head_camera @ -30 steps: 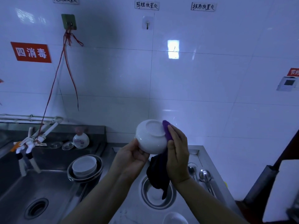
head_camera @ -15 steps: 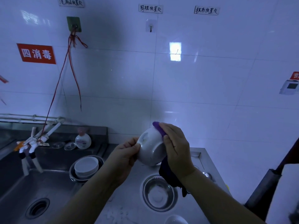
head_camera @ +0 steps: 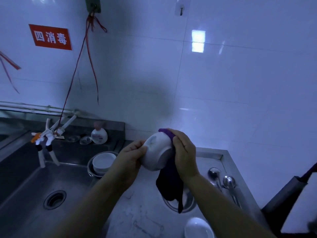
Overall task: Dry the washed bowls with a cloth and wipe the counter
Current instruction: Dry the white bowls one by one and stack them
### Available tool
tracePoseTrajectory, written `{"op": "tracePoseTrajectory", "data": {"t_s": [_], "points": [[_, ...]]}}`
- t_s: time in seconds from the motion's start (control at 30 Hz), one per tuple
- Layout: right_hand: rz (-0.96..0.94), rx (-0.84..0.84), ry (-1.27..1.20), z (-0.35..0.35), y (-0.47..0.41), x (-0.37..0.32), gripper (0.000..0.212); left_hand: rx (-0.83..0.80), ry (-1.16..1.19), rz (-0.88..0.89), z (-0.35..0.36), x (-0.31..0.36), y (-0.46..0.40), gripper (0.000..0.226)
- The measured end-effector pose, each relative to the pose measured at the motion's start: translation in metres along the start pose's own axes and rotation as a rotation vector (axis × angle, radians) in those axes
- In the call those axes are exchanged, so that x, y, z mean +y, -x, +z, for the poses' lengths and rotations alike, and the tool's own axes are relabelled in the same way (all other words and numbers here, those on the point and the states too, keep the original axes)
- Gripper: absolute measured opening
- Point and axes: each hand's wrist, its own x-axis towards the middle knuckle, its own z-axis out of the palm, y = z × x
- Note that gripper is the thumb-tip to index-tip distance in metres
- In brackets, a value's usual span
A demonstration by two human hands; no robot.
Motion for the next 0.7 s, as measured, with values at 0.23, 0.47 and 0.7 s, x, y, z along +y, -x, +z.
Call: {"op": "tracePoseTrajectory", "data": {"t_s": [0.23, 0.47, 0.7], "points": [[0.195, 0.117, -0.046, 0.065, 0.015, 0.019, 0.03, 0.15, 0.37, -0.022, -0.046, -0.017, -0.013, 0.029], [0.003, -0.134, 0.354, 0.092, 0.039, 0.046, 0.032, 0.311, 0.464, -0.062, -0.101, -0.03, -0.041, 0.03], [0.1, -0.202, 0.454, 0.102, 0.061, 0.076, 0.028, 0.391, -0.637, 0.017, -0.182, -0.035, -0.079, 0.019]]}}
